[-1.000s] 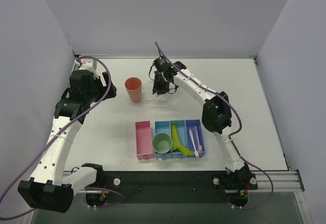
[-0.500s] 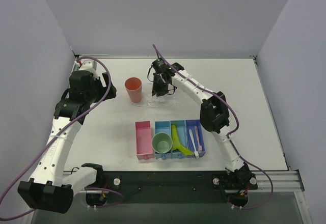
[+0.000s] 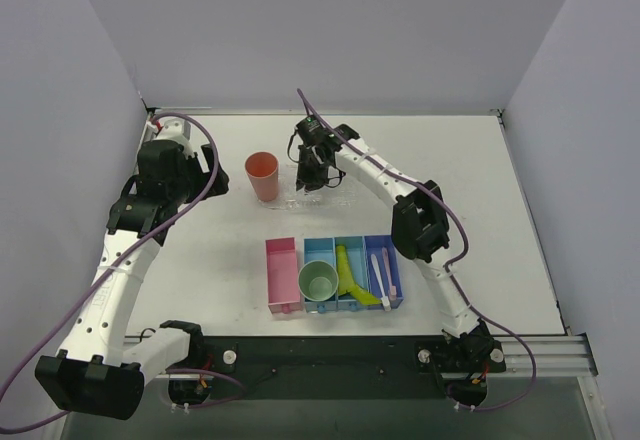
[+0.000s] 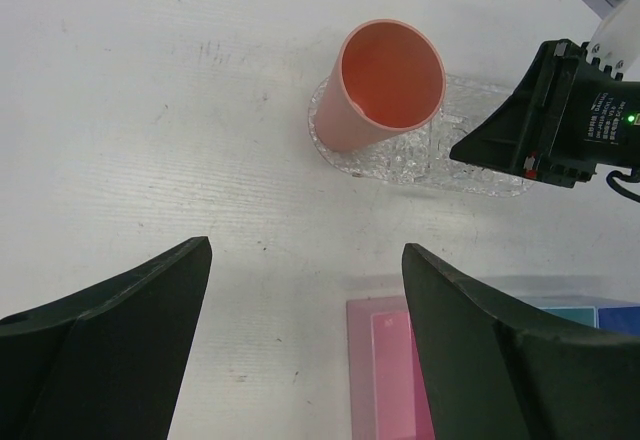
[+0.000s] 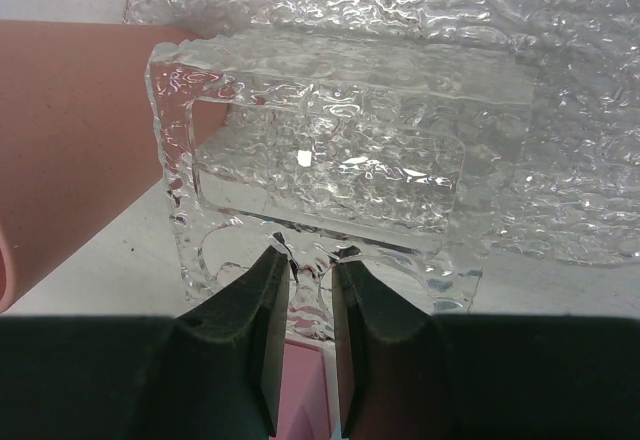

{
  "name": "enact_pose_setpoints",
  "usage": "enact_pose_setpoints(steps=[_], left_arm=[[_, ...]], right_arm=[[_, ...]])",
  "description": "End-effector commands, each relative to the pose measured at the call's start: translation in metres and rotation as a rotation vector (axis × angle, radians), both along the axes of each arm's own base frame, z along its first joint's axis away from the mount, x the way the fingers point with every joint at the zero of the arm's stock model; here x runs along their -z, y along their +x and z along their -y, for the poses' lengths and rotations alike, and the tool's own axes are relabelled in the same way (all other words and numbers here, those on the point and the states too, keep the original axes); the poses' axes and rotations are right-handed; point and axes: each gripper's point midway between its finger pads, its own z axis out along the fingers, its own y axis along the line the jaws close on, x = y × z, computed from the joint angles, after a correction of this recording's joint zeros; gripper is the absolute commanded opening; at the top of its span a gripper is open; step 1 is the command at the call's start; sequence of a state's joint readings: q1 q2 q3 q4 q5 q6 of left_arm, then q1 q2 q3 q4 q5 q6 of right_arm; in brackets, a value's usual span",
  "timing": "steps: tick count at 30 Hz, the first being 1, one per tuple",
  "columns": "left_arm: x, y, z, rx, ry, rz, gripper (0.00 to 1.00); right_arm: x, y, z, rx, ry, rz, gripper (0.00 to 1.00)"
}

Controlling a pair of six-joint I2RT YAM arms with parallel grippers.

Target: Prepare toiletry sets of a toothbrush and toothpaste on the tray

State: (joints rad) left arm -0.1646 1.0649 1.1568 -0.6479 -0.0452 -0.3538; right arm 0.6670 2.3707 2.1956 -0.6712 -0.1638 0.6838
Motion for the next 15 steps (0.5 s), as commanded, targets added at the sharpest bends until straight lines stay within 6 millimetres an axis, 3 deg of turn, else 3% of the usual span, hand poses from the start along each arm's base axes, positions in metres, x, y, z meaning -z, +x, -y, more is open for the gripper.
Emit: enact_pose_setpoints(steps=[1, 15], left_arm=[[-0.0109, -0.0010, -0.0009, 0.004, 0.009, 0.042, 0.88], [-0.0093, -0.0013, -0.0017, 0.001, 0.010, 0.038, 0.88]], right_arm=[[-0.0002, -0.0030, -0.0046, 0.004, -0.003, -0.013, 0.00], [0.0053, 0.0031, -0.0088, 0.018, -0.010, -0.002, 0.00]])
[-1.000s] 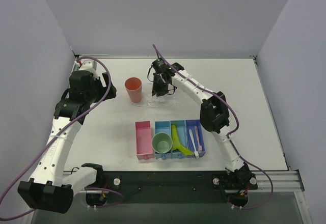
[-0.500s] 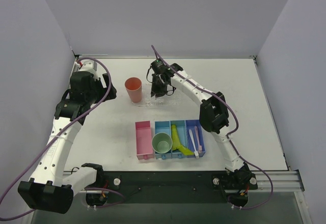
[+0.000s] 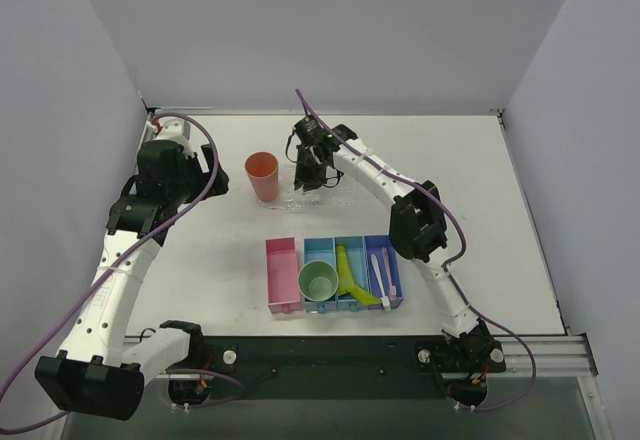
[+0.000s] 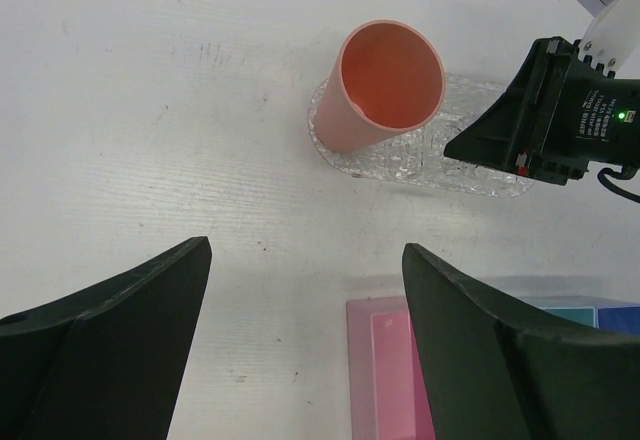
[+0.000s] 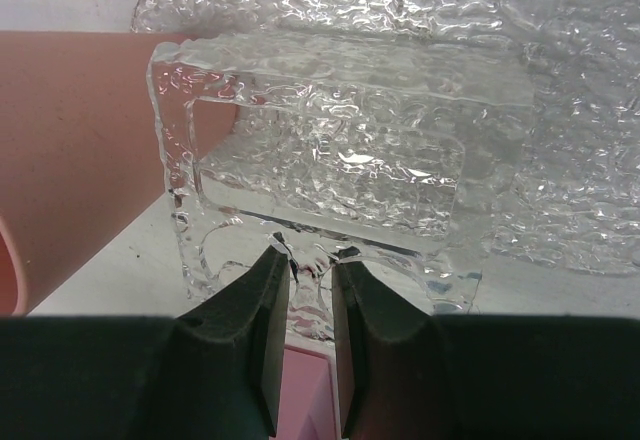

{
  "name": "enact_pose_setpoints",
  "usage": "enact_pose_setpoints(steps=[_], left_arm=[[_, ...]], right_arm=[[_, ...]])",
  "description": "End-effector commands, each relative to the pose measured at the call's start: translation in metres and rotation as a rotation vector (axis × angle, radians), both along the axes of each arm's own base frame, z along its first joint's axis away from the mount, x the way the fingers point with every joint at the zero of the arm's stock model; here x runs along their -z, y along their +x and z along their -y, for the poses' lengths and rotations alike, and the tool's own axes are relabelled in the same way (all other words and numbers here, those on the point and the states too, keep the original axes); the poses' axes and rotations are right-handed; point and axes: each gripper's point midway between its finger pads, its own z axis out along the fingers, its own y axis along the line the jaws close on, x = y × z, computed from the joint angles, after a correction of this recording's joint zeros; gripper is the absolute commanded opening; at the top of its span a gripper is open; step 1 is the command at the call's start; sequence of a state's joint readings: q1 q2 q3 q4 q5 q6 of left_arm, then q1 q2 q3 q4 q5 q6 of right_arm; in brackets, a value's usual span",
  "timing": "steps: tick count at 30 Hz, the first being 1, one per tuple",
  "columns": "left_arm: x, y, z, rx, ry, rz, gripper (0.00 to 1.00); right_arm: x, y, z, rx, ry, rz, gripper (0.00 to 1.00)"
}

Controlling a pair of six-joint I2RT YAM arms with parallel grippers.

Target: Prepare toiletry sets of a toothbrush and toothpaste on the tray

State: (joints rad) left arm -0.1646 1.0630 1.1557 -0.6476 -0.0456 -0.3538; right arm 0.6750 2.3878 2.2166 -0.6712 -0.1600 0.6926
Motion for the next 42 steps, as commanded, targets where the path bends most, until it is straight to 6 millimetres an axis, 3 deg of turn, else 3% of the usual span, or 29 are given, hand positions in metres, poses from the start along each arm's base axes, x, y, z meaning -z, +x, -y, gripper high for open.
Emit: enact_pose_setpoints(steps=[1, 13, 22, 25, 42], left_arm=[[-0.010, -0.001, -0.001, 0.001, 0.010, 0.038, 0.88], [-0.008, -0.001, -0.002, -0.002, 0.012, 0.032, 0.88], [-0.009, 0.000, -0.001, 0.001, 0.011, 0.033, 0.88], [-0.008, -0.001, -0.001, 0.003, 0.008, 0.031, 0.88], [-0.004, -0.002, 0.000, 0.005, 0.002, 0.018, 0.88]], right_arm=[[0.004, 0.003, -0.003, 0.019, -0.012, -0.004, 0.00], [0.005, 0.003, -0.001, 0.017, -0.017, -0.006, 0.00], [-0.001, 0.007, 0.001, 0.047, -0.004, -0.002, 0.26], [-0.006, 0.009, 0.001, 0.051, 0.002, 0.009, 0.30], [-0.040, 0.024, 0.002, 0.065, 0.045, 0.113, 0.40]])
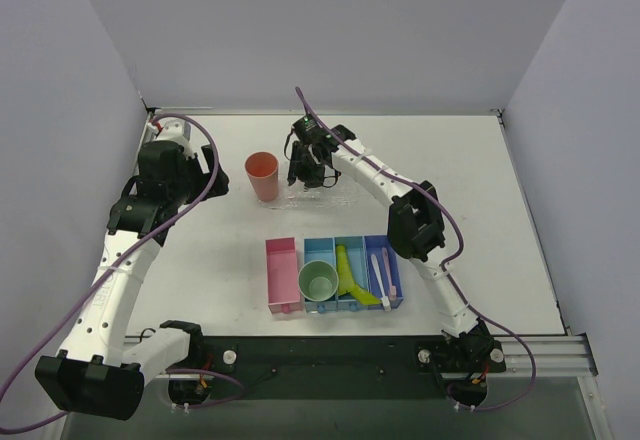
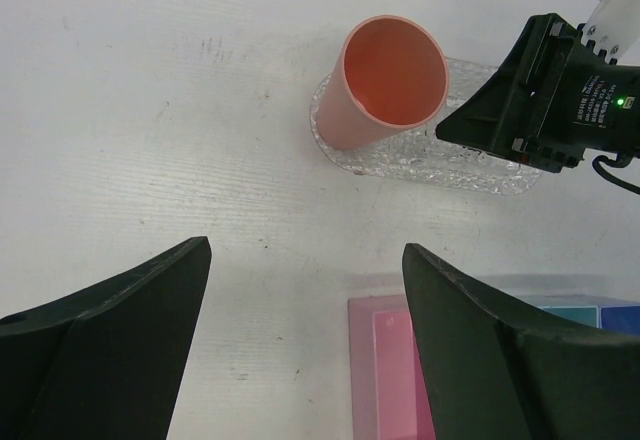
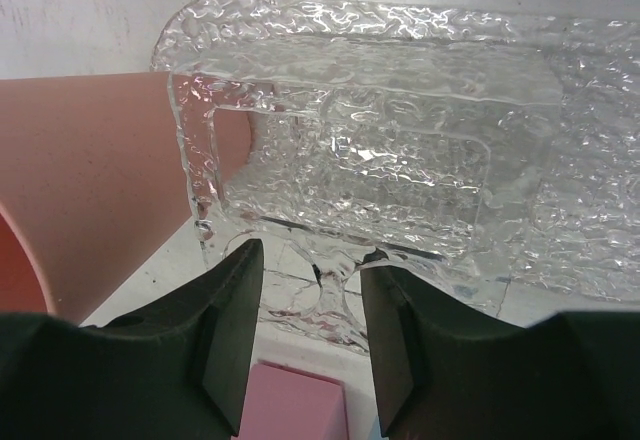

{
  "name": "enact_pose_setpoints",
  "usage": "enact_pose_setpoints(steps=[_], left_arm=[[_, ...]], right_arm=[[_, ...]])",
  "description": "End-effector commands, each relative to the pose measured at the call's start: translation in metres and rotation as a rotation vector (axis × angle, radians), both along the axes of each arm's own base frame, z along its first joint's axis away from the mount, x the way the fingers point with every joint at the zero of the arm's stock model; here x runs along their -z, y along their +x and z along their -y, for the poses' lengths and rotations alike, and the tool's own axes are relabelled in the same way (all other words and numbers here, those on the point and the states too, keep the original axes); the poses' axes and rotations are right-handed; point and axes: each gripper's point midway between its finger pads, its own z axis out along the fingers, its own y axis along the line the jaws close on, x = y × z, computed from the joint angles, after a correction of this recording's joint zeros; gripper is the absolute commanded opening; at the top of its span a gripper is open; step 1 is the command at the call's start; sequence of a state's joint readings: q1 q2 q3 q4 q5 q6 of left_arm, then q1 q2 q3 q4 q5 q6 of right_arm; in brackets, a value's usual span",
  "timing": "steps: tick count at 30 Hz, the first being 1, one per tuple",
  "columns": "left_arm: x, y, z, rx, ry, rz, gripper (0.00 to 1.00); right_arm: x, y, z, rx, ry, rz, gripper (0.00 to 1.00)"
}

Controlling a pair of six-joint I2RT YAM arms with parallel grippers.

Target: Prepare toiletry sets of a toothbrush and toothpaste on the tray

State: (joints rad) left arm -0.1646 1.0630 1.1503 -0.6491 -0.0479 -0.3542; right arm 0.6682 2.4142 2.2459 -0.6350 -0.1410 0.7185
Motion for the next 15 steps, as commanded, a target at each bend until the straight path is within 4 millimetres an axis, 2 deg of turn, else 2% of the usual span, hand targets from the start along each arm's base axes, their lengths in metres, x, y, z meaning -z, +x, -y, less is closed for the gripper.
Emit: enact_pose_setpoints(steps=[1, 15], left_arm=[[-0.006, -0.002, 0.001, 0.004, -0.002, 0.025, 0.88], [-0.007, -0.002, 0.003, 0.008, -0.019, 0.024, 0.88]], right_arm=[[-0.042, 0.010, 0.007, 0.030, 0.025, 0.087, 0.40], [-0.055, 0.003, 0.011, 0.038, 0.041, 0.090, 0.42]])
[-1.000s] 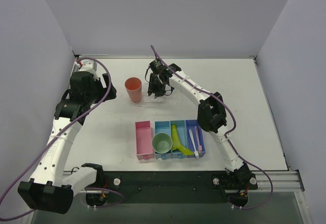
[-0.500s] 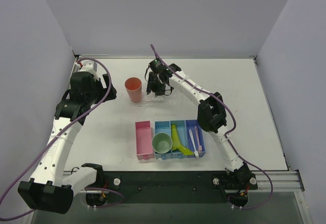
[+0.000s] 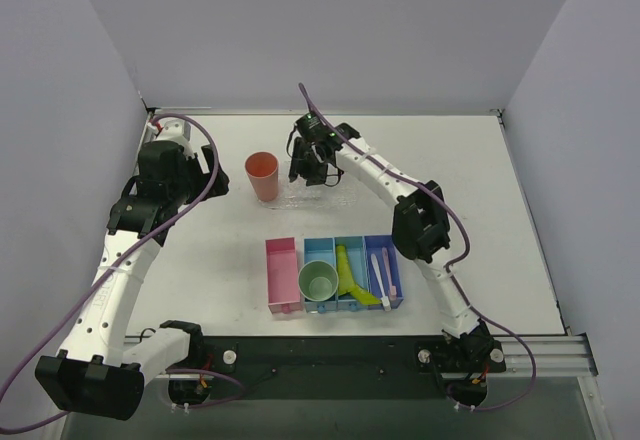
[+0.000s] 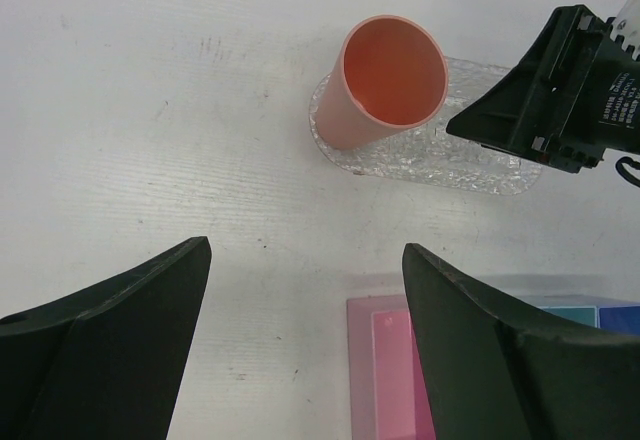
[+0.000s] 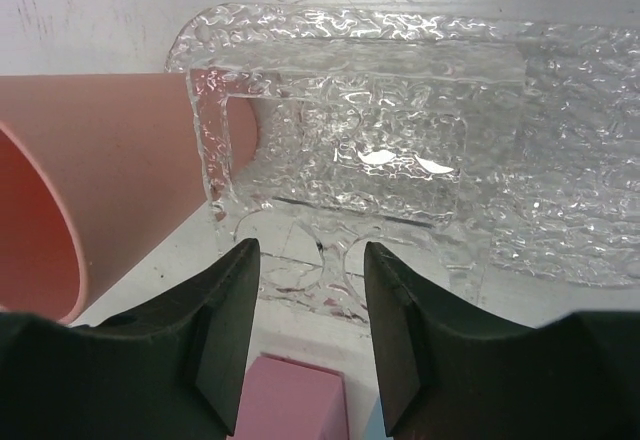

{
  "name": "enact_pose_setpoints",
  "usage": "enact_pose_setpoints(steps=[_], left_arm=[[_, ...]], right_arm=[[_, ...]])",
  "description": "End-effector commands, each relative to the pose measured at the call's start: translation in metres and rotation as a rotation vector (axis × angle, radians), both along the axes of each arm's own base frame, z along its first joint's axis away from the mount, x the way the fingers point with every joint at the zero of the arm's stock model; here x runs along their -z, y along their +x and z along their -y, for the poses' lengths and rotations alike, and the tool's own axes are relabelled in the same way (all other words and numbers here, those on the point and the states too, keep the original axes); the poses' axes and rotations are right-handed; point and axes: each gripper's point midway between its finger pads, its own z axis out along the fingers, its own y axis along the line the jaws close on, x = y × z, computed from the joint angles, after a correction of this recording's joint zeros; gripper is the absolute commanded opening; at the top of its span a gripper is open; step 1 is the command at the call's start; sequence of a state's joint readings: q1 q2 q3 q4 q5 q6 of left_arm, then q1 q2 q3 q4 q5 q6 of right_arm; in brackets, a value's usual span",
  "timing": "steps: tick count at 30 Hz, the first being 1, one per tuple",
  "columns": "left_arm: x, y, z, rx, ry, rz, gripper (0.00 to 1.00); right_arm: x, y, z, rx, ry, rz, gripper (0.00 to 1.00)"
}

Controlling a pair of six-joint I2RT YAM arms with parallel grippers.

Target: Prepare toiletry sets of a toothbrush and toothpaste on the tray

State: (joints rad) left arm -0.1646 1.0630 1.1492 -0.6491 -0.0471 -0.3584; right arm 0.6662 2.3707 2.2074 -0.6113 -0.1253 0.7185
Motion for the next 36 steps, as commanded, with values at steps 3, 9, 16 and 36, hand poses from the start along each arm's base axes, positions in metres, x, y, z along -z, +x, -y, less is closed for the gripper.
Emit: enact_pose_setpoints(steps=[3, 9, 16, 36], left_arm=[[-0.008, -0.002, 0.003, 0.008, -0.015, 0.026, 0.88], [-0.016, -0.001, 0.000, 0.005, 0.002, 0.037, 0.88], [-0.028, 0.000, -0.003, -0.007, 0.015, 0.057, 0.88], [-0.031, 0.018, 0.031, 0.082, -0.039, 0.044, 0.83]], right_arm=[[-0.049, -0.001, 0.008, 0.033, 0.045, 0.060, 0.42], [-0.079, -0.005, 0.014, 0.035, 0.070, 0.103, 0.42], [-0.147, -0.004, 0.053, 0.000, 0.092, 0.242, 0.42], [-0.122, -0.159, 0.096, -0.529, -0.024, 0.123, 0.43]])
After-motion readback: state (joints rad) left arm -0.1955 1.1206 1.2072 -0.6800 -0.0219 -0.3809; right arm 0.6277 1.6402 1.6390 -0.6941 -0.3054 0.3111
